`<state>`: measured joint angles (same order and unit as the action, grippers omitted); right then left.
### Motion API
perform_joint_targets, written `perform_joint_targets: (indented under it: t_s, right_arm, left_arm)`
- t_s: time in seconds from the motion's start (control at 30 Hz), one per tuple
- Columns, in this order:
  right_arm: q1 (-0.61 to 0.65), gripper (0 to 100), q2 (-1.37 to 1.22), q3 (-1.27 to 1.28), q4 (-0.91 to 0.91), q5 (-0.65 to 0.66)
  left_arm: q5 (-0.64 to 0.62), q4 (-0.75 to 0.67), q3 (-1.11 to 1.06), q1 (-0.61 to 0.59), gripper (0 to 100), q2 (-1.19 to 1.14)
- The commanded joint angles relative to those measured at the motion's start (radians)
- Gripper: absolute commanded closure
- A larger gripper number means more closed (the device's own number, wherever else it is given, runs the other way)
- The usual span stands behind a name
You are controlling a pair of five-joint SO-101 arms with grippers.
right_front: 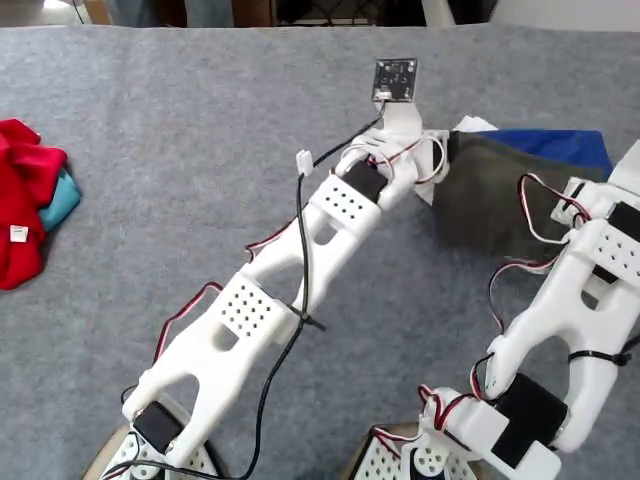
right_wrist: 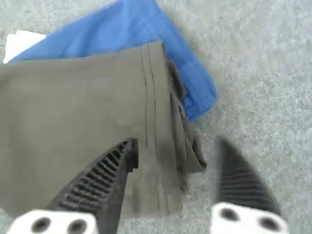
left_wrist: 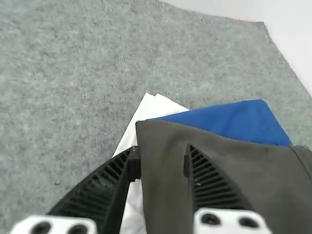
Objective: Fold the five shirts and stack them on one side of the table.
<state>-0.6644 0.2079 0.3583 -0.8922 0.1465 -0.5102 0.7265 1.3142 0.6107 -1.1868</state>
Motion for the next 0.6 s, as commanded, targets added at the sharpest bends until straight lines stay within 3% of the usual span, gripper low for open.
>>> perform_joint_targets:
  t_s: [0.0, 0.1, 0.2, 0.3, 0.4, 0.43, 0.5, 0.57]
  right_arm:
    - [-0.014, 50.9, 0.048, -0.016, -0.023, 0.011]
    - [-0.014, 48.3, 0.048, -0.062, -0.074, 0.011]
    - [-0.012, 52.1, 0.065, -0.120, -0.143, 0.009]
    - [-0.008, 68.8, 0.065, -0.166, -0.160, 0.006]
    - [0.035, 95.1, 0.019, -0.188, -0.055, 0.018]
    - [0.044, 99.2, -0.005, -0.194, -0.008, 0.041]
    - [0.058, 93.9, -0.071, -0.202, 0.071, 0.032]
    - [0.072, 95.8, -0.162, -0.237, 0.121, 0.006]
  left_arm:
    - [-0.009, 0.029, 0.077, -0.025, 83, 0.075]
    - [-0.009, 0.087, 0.082, -0.062, 83, 0.109]
    - [-0.003, 0.195, 0.091, -0.127, 83, 0.187]
    - [-0.003, 0.305, 0.093, -0.209, 83, 0.253]
    - [-0.003, 0.437, 0.093, -0.295, 83, 0.304]
    - [-0.002, 0.485, 0.093, -0.325, 83, 0.316]
    - [-0.002, 0.577, 0.093, -0.384, 83, 0.338]
    - [0.025, 0.667, 0.093, -0.452, 83, 0.356]
